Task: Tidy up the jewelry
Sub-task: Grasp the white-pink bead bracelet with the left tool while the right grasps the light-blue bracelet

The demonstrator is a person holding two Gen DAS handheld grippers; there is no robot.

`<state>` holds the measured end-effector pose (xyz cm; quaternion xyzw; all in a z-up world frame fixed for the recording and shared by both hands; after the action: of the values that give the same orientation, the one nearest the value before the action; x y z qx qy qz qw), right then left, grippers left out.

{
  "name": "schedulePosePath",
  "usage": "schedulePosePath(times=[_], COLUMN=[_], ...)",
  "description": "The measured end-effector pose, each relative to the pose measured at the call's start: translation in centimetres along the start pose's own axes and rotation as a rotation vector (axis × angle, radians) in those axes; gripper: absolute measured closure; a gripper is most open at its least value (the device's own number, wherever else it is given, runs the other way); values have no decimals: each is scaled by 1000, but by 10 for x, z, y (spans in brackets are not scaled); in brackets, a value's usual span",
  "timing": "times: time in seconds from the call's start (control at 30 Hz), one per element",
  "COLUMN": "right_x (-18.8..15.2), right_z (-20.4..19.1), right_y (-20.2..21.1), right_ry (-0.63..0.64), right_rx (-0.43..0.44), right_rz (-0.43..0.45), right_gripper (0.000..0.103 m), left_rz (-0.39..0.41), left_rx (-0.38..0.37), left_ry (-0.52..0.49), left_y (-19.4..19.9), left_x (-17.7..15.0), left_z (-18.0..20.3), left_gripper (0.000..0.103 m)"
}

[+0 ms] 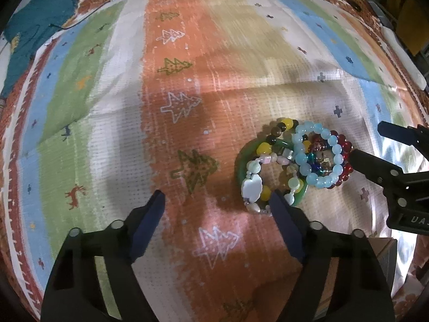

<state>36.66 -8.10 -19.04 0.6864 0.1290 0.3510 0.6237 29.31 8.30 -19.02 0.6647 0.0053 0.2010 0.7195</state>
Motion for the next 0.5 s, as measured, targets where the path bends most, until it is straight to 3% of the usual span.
schedulePosePath(times=[0.07, 0.3, 0.5], right_x=[2, 7, 13], right_z=[-1, -2, -6], right_y=[-5, -19, -25], right_ry=[7, 15, 36], right_rx=[4, 23, 42], right_rz=[-9, -34, -34], right_gripper=[16, 35, 51], left_rz=[-12, -20, -18], left_rx=[-20, -45, -54], left_ry=[1, -16, -22], left_y=[-4, -11, -12], left_x=[0, 4, 6], left_z=[1, 5, 12], left_gripper=[43, 54, 74])
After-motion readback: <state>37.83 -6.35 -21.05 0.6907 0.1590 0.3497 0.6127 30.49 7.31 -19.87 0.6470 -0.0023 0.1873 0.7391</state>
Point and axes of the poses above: each gripper's, at about its wrist camera, not at the fingertips, and y roughly against the way its jaws point, z to its right, x to its top, the point moved 4 cm from there along -y, roughly the way its jaws point, and after that the axes turned 12 degrees about y, right-handed, at the moved point
